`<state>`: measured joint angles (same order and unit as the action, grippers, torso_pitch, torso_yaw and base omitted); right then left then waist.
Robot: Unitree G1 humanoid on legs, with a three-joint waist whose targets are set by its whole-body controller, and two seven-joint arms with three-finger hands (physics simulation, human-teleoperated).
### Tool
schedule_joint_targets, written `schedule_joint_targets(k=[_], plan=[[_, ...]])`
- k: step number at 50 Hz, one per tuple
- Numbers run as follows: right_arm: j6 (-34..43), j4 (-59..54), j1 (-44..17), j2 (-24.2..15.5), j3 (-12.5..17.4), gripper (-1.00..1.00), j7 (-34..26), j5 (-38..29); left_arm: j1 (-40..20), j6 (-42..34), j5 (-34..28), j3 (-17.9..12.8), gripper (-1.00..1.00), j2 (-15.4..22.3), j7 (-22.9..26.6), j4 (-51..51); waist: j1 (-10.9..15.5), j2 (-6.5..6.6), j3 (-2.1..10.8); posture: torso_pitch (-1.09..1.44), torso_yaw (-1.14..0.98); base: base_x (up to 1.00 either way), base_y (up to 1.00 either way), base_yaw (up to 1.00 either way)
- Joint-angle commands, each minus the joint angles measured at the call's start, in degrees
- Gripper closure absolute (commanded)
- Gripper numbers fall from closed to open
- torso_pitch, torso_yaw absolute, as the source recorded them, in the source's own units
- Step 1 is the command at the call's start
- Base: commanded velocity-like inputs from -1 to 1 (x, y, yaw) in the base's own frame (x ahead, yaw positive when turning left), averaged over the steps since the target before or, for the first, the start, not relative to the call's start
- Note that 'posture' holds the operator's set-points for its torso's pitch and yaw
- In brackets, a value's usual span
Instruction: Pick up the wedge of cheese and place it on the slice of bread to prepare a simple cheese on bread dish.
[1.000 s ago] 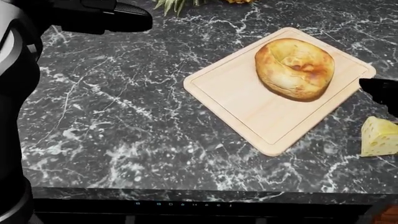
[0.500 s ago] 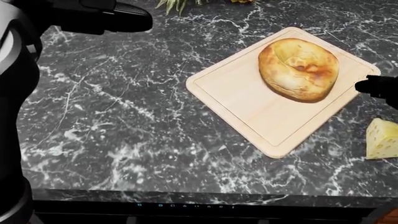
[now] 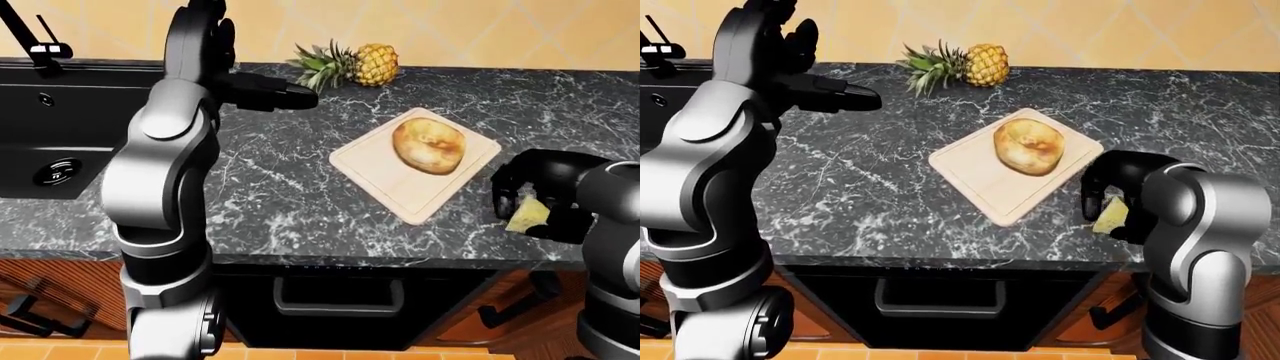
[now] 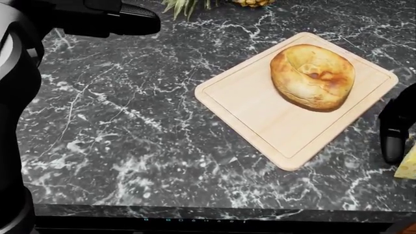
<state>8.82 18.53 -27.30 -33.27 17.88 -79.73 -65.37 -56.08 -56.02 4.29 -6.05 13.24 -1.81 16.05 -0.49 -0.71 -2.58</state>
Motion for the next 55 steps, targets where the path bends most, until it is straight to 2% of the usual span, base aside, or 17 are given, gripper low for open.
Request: schedule_joint_targets(k=[1,8,18,26,36,44,55], plan=[[0.0,1.5,-1.4,-1.0,1.1,1.00,1.0,-0.2,-1.9,1.6,-0.1,-0.4,-1.00,0.5,-0.1,1.4,0.0,-0.27,1.50,0.00,0.00,0.00,0.00,0.00],[0.2,1.3,-2.7,-1.8,1.2,1.00,0.5,0.1,-1.8,2.0,-0.2,-0.3,-1.00,0.3,-0.2,1.2,0.0,-0.27,1.43,0.00,0.00,0.00,0.00,0.00],[1.7,-0.5,-8.4,-4.6,0.5,1.00,-1.2,0.9,-1.9,2.0,-0.1,-0.4,-1.00,0.5,-0.1,1.1,0.0,-0.29,1.29,0.00,0.00,0.00,0.00,0.00],[2.9,-4.9,-16.2,-6.4,-2.3,1.00,-1.8,0.7,-2.0,1.8,0.0,-0.4,-1.00,0.5,-0.2,1.3,0.0,-0.20,1.18,0.00,0.00,0.00,0.00,0.00],[2.1,-17.9,-28.7,-3.8,-7.4,1.00,2.4,-1.2,-1.5,2.2,0.1,-0.4,-1.00,0.3,-0.3,1.2,-0.1,0.18,1.13,0.00,0.00,0.00,0.00,0.00],[1.0,-26.3,-36.0,-1.8,-9.5,1.00,5.6,-2.8,-1.4,2.3,0.3,-0.6,-1.00,0.5,-0.3,1.1,-0.1,0.53,1.10,0.00,0.00,0.00,0.00,0.00],[-0.2,-40.2,-45.4,1.0,-12.0,1.00,13.1,-3.8,-1.6,2.1,0.6,-0.6,-1.00,0.5,-0.4,1.3,-0.1,0.84,1.02,0.00,0.00,0.00,0.00,0.00]])
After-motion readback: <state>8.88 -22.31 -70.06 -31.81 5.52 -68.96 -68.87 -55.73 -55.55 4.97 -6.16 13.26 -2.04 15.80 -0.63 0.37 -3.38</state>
